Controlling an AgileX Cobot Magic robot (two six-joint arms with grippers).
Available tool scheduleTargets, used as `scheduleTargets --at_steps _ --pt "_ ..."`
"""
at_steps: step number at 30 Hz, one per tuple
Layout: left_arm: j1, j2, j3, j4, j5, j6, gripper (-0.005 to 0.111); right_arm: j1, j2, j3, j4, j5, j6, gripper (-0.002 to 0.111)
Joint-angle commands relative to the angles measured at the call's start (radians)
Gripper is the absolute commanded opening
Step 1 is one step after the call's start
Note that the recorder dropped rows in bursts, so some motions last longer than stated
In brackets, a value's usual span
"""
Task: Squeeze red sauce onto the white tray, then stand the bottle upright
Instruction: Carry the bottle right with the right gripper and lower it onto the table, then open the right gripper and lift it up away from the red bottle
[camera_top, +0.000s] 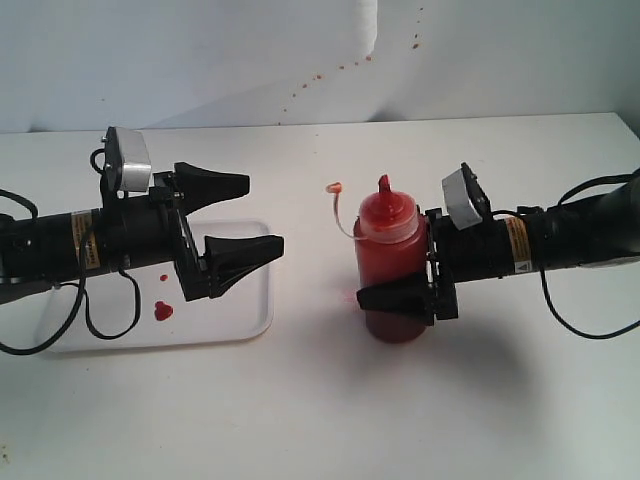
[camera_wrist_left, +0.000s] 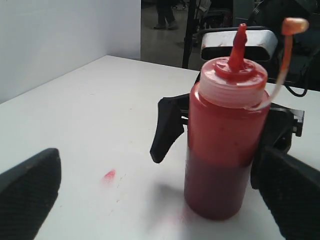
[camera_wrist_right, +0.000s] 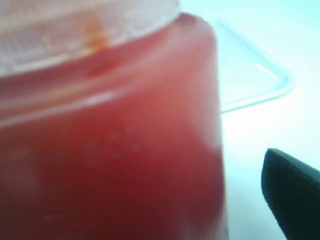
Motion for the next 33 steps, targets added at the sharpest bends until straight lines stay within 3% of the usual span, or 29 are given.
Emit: scheduleTargets --at_steps 1,15,24,33 --pt "-0.007 -0.013 0.000 0.000 -0.016 0.000 0.100 -0.003 -0.002 0.003 0.039 0.007 0.024 0.105" --pt "-0.007 -0.013 0.000 0.000 -0.016 0.000 0.100 0.003 -0.132 0.003 0.017 0.007 0.197 0.105" --pt "-0.007 -0.013 0.000 0.000 -0.016 0.000 0.100 0.106 -0.249 0.003 0.017 0.007 0.248 0.105" --pt "-0.007 -0.013 0.000 0.000 -0.016 0.000 0.100 0.106 -0.356 0.003 0.049 0.007 0.271 0.105"
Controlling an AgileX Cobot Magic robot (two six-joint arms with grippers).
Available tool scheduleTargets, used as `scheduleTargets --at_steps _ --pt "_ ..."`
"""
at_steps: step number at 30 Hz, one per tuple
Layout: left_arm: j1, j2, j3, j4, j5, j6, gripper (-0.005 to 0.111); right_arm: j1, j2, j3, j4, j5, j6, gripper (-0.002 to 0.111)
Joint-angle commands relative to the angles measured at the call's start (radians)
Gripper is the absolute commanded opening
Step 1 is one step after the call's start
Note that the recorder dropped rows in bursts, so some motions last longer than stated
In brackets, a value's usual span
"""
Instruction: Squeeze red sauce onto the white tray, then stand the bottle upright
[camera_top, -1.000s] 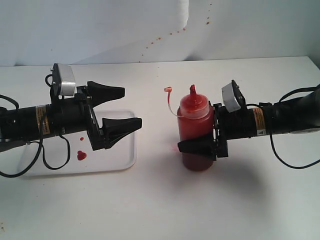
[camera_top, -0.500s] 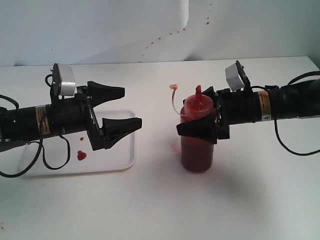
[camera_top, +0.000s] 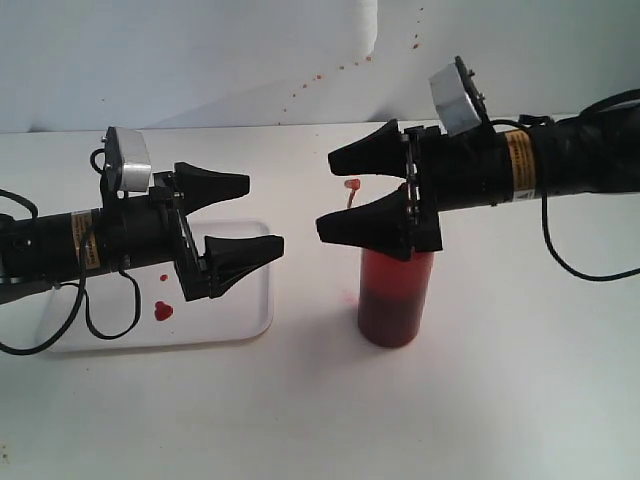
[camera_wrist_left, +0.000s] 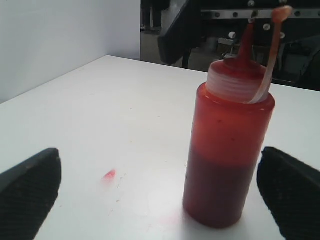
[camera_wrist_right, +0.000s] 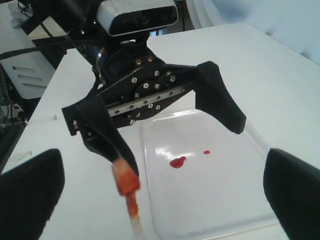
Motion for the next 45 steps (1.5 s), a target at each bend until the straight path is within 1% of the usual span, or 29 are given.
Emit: scheduleTargets --at_steps 1,17,22,24,25,27,28,31,33,34,35,38,40,41,42,45 --pt "-0.007 -0.013 0.000 0.000 -0.016 0.000 0.100 -0.001 -0.045 0.001 0.049 -0.007 0.024 0.105" --pt "-0.007 -0.013 0.000 0.000 -0.016 0.000 0.100 -0.001 -0.235 0.001 0.380 -0.007 0.043 0.105" --pt "-0.007 -0.013 0.000 0.000 -0.016 0.000 0.100 -0.001 -0.310 0.001 0.395 -0.007 0.057 0.105" --pt "-0.007 -0.013 0.000 0.000 -0.016 0.000 0.100 -0.001 -0.349 0.001 0.395 -0.007 0.057 0.102" --pt "-0.007 -0.013 0.000 0.000 -0.016 0.000 0.100 -0.001 -0.374 0.001 0.395 -0.007 0.046 0.098" --pt "-0.007 -0.013 0.000 -0.008 -0.016 -0.003 0.100 -0.001 -0.430 0.001 0.395 -0.007 0.025 0.085" --pt "-0.007 -0.016 0.000 -0.019 -0.016 -0.015 0.099 -0.001 -0.460 0.001 0.391 0.030 0.022 0.074" --pt "-0.007 -0.051 0.000 -0.022 -0.016 -0.077 0.097 -0.007 -0.550 0.001 0.318 0.188 0.020 0.036" --pt "-0.007 -0.093 0.002 -0.015 -0.016 -0.103 0.090 -0.020 -0.615 0.001 0.209 0.305 0.022 0.006" --pt "-0.007 -0.119 0.002 -0.006 -0.016 -0.115 0.084 -0.025 -0.641 0.001 0.159 0.345 0.043 0.001" --pt "-0.007 -0.141 0.002 0.007 -0.016 -0.115 0.077 -0.034 -0.673 0.001 0.096 0.388 0.086 0.000" --pt "-0.007 -0.226 0.002 0.069 -0.016 -0.139 0.047 -0.052 -0.765 0.001 -0.073 0.494 0.248 0.000" --pt "-0.007 -0.284 0.002 0.097 -0.016 -0.193 0.020 -0.054 -0.819 0.001 -0.168 0.564 0.324 0.000" --pt "-0.007 -0.312 0.002 0.102 -0.016 -0.198 0.006 -0.054 -0.850 0.001 -0.168 0.606 0.370 0.000" --pt "-0.007 -0.341 0.002 0.104 -0.016 -0.194 0.001 -0.054 -0.881 0.003 -0.168 0.646 0.412 0.000" --pt "-0.007 -0.427 0.002 0.101 -0.016 -0.223 0.000 -0.054 -0.973 0.021 -0.168 0.728 0.477 0.000"
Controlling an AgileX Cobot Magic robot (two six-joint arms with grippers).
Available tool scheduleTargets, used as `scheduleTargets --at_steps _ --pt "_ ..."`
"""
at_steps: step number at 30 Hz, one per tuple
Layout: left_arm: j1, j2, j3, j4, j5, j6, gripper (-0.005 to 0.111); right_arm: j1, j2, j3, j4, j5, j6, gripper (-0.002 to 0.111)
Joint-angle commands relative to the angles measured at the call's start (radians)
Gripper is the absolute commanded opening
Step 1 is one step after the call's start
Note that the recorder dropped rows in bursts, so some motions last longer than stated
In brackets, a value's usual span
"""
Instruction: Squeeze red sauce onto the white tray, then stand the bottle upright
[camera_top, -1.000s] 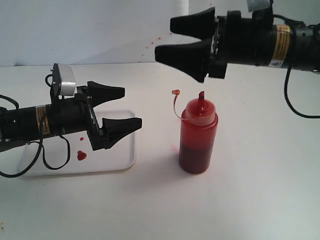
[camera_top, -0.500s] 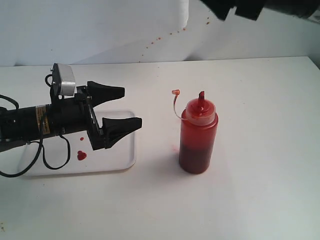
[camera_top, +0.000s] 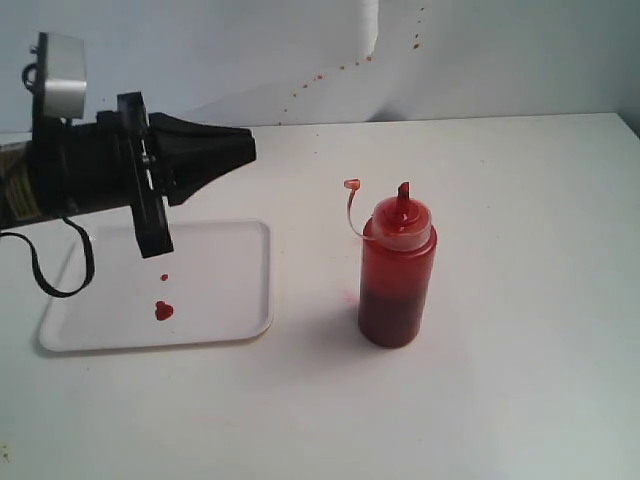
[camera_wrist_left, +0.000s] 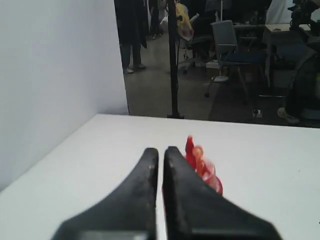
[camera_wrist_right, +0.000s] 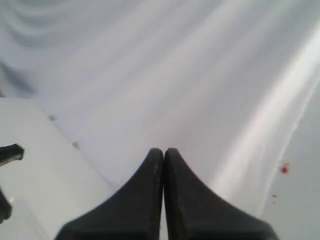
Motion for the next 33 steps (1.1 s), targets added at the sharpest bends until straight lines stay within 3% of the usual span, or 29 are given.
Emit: scheduleTargets --at_steps 1,10,16,23,26,33 --pt "-0.007 -0.134 0.000 0.010 -0.016 -0.074 0.000 -0.005 -0.137 0.026 -0.019 0.138 0.108 0.000" --pt "-0.007 -0.448 0.002 0.012 0.008 -0.295 0.000 -0.005 -0.404 0.201 -0.019 0.310 0.123 0.000" --pt "-0.007 -0.702 0.002 0.129 0.316 -0.518 0.000 -0.003 -0.521 0.345 -0.019 0.359 0.125 0.000" --pt "-0.007 -0.994 0.002 0.356 0.622 -0.796 0.000 -0.002 -0.556 0.394 -0.019 0.353 0.125 0.000" --pt "-0.007 -1.093 0.002 0.436 0.648 -0.830 0.000 -0.002 -0.556 0.394 -0.019 0.353 0.125 0.000" --pt "-0.007 -1.285 0.002 0.438 0.631 -0.830 0.000 -0.002 -0.556 0.394 -0.019 0.353 0.125 0.000"
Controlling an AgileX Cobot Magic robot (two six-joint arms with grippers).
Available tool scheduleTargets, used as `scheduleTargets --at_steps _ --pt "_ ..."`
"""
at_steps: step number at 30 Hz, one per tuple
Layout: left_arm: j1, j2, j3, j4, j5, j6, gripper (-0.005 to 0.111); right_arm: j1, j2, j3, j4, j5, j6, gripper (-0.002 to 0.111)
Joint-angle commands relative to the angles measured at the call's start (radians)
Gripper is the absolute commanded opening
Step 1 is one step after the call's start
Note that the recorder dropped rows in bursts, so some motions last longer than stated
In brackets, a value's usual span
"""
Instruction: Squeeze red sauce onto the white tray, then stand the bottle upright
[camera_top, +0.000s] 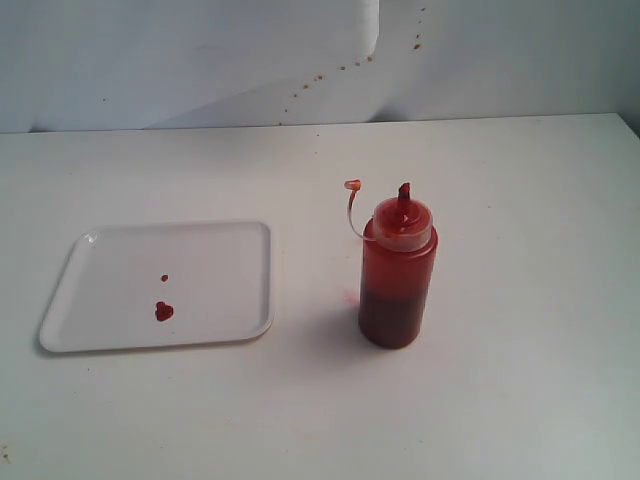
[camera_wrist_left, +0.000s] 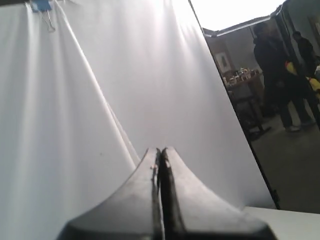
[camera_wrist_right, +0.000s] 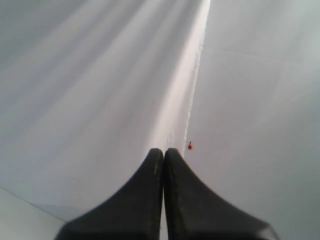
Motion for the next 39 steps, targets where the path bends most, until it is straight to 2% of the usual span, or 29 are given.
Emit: scheduleTargets --at_steps 1,24,37,39 --pt "-0.007 -0.111 0.002 0.005 0.002 -0.018 0.000 0.000 -0.006 0.007 -0.001 0.008 0.005 0.000" --pt "-0.007 -0.445 0.002 0.008 0.002 -0.015 0.000 0.000 -0.006 0.007 -0.001 0.008 0.005 0.000" --pt "-0.008 -0.445 -0.010 0.027 -0.027 -0.015 0.000 0.000 -0.010 0.007 -0.001 0.006 0.005 0.000" --pt "-0.008 -0.445 0.004 -0.019 -0.013 0.002 0.000 0.000 -0.010 0.007 -0.001 0.006 0.005 0.000"
